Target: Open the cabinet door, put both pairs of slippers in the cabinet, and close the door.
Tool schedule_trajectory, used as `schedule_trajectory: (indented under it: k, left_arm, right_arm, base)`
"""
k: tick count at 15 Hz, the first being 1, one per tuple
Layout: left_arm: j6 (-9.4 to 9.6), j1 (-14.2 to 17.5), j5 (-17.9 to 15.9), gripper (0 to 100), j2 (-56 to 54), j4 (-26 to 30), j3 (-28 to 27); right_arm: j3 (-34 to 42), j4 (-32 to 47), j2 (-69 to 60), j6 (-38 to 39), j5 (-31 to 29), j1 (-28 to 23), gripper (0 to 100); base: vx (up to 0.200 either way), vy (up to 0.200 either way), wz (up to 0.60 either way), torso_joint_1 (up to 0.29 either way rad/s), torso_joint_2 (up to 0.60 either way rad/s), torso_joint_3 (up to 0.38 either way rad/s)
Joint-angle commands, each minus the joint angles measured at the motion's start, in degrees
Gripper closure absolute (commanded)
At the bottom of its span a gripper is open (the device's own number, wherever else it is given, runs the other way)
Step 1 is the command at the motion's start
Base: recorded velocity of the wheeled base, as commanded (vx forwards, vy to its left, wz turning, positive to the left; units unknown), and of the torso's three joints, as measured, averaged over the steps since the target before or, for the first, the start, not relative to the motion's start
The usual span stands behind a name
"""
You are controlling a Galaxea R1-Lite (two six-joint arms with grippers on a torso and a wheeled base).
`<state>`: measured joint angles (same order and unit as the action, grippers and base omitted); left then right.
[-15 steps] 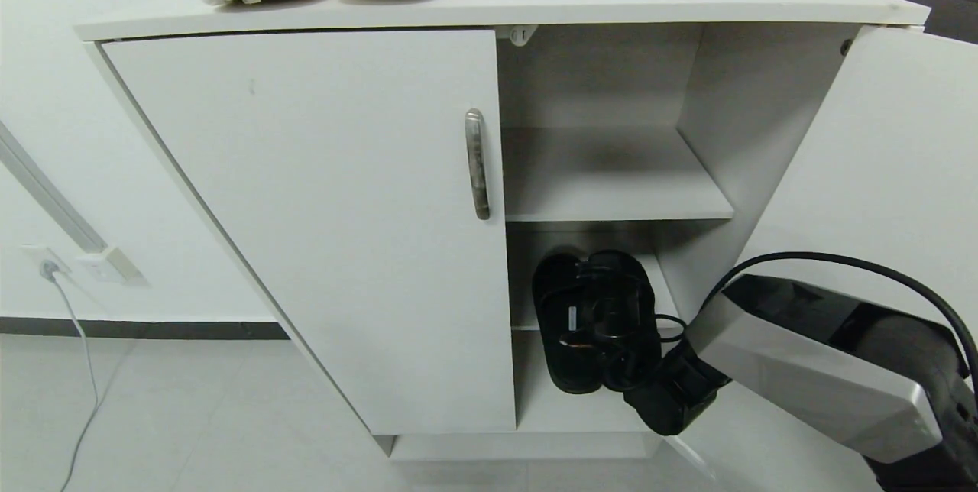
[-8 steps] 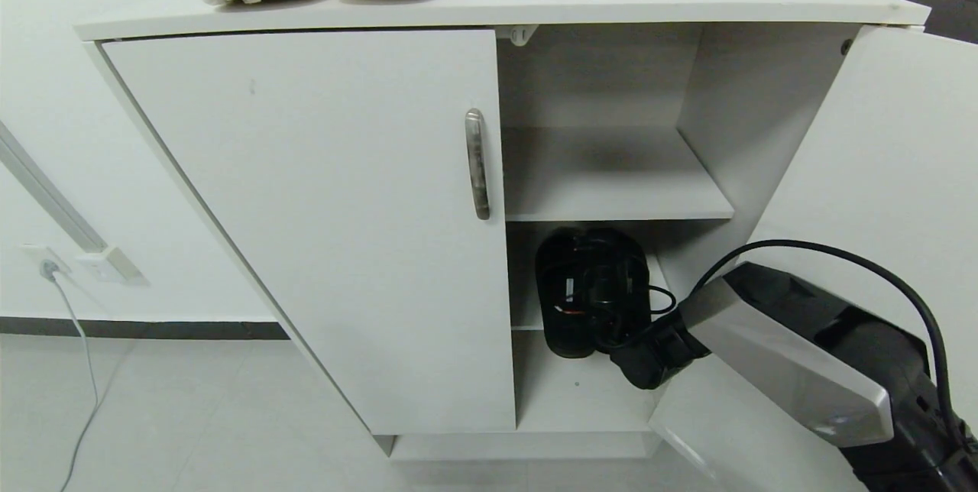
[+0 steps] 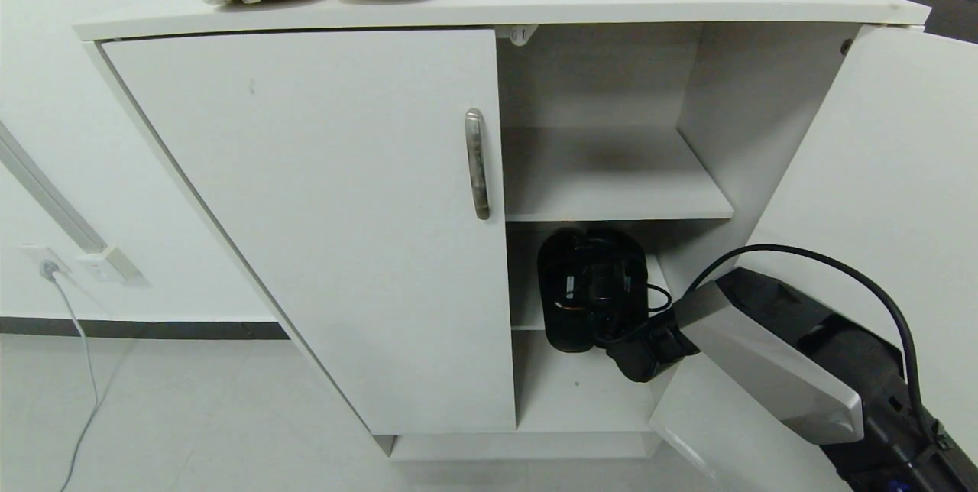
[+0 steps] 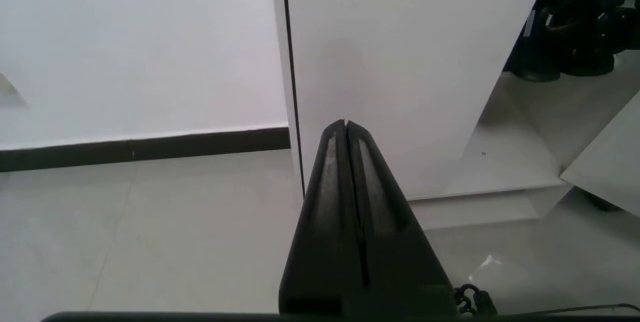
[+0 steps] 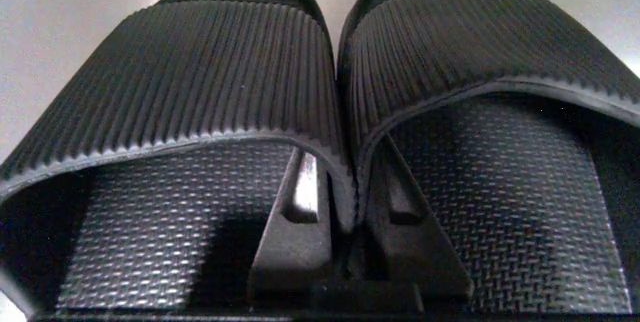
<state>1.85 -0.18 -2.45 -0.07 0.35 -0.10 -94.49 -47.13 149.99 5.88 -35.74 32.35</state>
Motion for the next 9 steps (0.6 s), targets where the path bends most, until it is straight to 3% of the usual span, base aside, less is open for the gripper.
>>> schedule_trajectory:
  k: [1, 2, 3, 9]
  left_arm:
    - [-0.01, 0.01, -0.01, 100, 0.07, 0.00, -0.08]
    - [-0.01, 0.01, -0.01, 100, 0.07, 0.00, 0.01]
    - [-0.01, 0.01, -0.01, 100, 0.07, 0.00, 0.01]
    - [-0.01, 0.01, -0.01, 100, 0.07, 0.00, 0.01]
  right_arm:
    - [-0.08, -0.07, 0.65, 0.01, -0.03, -0.01, 100]
    - [0.01, -0.16, 0.65, 0.10, -0.03, -0.01, 100]
    - [0.01, -0.16, 0.65, 0.10, -0.03, -0.01, 0]
    - [9.06, -3.85, -4.01, 0.10, -0.47, 1.40, 0]
  base:
    - [0.000, 0.000, 0.00, 0.000, 0.00, 0.000]
    - [0.000, 0.000, 0.00, 0.000, 0.00, 0.000]
    - [0.000, 0.000, 0.00, 0.000, 0.00, 0.000]
    - [0.000, 0.000, 0.00, 0.000, 0.00, 0.000]
